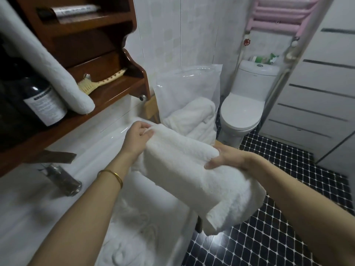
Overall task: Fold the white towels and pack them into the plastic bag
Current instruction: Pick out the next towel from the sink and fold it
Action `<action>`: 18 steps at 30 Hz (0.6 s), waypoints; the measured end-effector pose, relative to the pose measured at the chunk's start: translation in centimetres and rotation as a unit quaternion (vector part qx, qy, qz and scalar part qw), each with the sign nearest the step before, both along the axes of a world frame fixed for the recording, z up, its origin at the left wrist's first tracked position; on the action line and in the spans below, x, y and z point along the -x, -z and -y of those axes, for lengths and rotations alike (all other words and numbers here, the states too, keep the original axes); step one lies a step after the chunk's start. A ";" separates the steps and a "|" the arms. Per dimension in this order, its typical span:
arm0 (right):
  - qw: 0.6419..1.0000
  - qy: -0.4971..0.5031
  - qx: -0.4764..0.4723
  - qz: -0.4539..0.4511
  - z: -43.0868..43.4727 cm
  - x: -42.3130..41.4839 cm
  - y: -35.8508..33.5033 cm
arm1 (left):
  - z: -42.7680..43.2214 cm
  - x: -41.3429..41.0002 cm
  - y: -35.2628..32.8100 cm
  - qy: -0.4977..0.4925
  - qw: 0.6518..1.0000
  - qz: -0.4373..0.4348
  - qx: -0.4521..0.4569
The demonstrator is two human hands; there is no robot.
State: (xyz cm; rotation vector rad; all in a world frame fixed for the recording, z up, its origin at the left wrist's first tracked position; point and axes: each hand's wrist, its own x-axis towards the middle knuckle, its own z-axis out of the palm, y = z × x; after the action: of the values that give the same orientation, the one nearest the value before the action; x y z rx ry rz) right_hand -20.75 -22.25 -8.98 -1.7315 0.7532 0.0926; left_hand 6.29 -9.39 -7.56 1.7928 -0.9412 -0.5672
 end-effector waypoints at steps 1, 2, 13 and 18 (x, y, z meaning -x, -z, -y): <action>1.000 0.001 -0.011 0.015 -0.2 -0.1 0.1 | 0.2 0.2 0.0 -0.003 1.000 -0.008 0.013; 0.999 0.004 -0.019 0.033 -0.4 -0.2 0.1 | 0.4 0.5 0.0 -0.004 1.000 -0.009 0.019; 0.978 -0.034 -0.179 0.104 -0.9 2.1 -1.1 | -1.5 -0.1 -0.8 0.251 0.938 -0.208 -0.118; 0.982 -0.064 -0.173 0.036 -0.6 2.3 -1.2 | -2.3 0.2 1.0 0.280 0.900 -0.296 -0.155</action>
State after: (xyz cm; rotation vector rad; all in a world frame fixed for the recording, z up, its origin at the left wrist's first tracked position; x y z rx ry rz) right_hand -23.10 -21.68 -7.79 -1.4405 0.5358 0.2355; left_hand 6.13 -7.13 -8.60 1.4406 -0.9541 -1.6047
